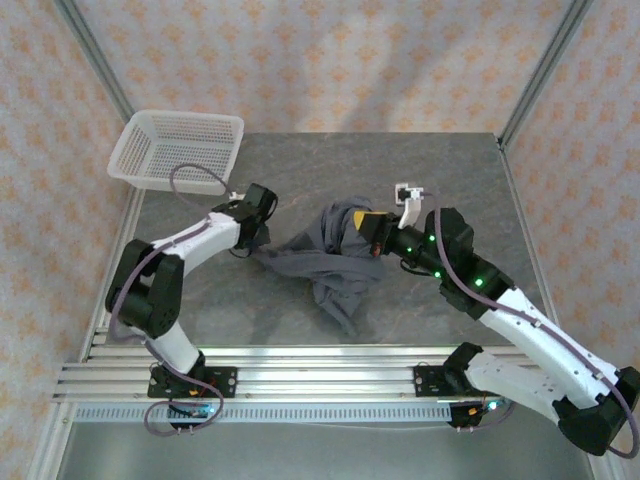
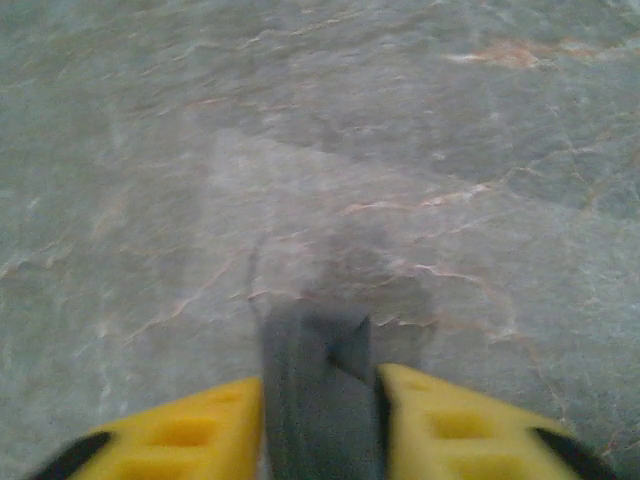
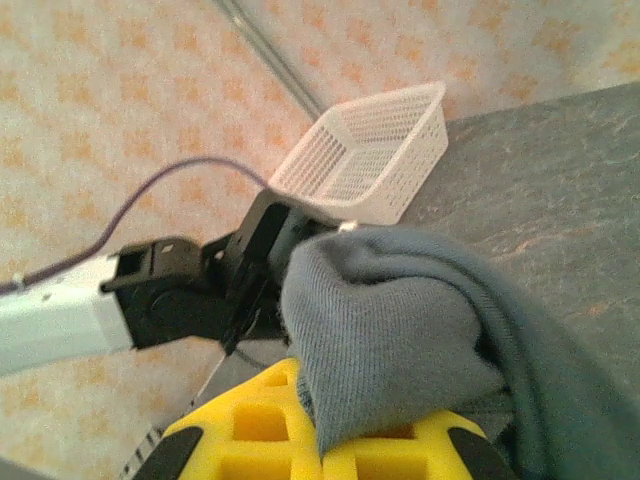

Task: Fold the inside-out t-shirt

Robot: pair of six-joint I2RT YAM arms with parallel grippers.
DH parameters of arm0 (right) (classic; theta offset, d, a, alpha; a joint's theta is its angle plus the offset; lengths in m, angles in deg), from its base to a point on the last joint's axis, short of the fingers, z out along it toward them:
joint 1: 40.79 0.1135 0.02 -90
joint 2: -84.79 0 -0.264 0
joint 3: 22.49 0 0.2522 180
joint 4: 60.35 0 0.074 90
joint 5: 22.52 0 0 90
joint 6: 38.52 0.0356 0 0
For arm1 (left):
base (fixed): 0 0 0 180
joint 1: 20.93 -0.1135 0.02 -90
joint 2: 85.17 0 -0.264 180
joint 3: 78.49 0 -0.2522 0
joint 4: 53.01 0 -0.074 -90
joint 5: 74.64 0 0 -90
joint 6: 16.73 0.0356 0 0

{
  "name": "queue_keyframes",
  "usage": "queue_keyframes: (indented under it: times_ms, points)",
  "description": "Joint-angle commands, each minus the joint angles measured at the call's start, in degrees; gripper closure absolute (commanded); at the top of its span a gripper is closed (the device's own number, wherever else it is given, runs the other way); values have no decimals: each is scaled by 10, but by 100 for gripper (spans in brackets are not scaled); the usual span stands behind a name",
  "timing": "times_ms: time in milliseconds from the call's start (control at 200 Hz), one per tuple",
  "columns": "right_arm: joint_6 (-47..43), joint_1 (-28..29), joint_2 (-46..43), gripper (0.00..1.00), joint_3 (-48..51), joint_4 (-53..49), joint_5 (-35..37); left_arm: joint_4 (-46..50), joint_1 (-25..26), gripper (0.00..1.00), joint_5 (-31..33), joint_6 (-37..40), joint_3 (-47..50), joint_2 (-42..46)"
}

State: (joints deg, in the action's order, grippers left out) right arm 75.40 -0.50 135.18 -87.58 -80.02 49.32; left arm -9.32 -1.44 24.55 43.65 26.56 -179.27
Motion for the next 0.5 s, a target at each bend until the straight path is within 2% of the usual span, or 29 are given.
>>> queue_keyframes:
  times_ms: [0, 50, 110, 205, 290, 350, 420, 495]
  points:
    - [25, -4, -1, 100, -9, 66, 48, -13, -16, 44, -20, 8, -1, 88]
    - [29, -4, 10, 100, -12, 77, 54, -13, -17, 33, -43, 25, -7, 124]
    - [30, -5, 26, 100, -21, 81, 58, -23, -16, 23, -100, 38, -17, 164]
    - [26, -5, 50, 100, -37, 84, 65, -95, -10, 22, -262, 44, -16, 210]
    - [26, -5, 65, 100, -47, 92, 75, -163, 33, 22, -376, 67, -18, 221]
    - [23, -5, 72, 100, -54, 105, 65, -171, 79, 22, -406, 107, -31, 211]
    - [16, -6, 82, 100, -70, 104, 39, -162, 128, 22, -409, 161, -47, 190]
    - [13, -5, 93, 100, -94, 85, 18, -165, 150, 22, -405, 180, -56, 163]
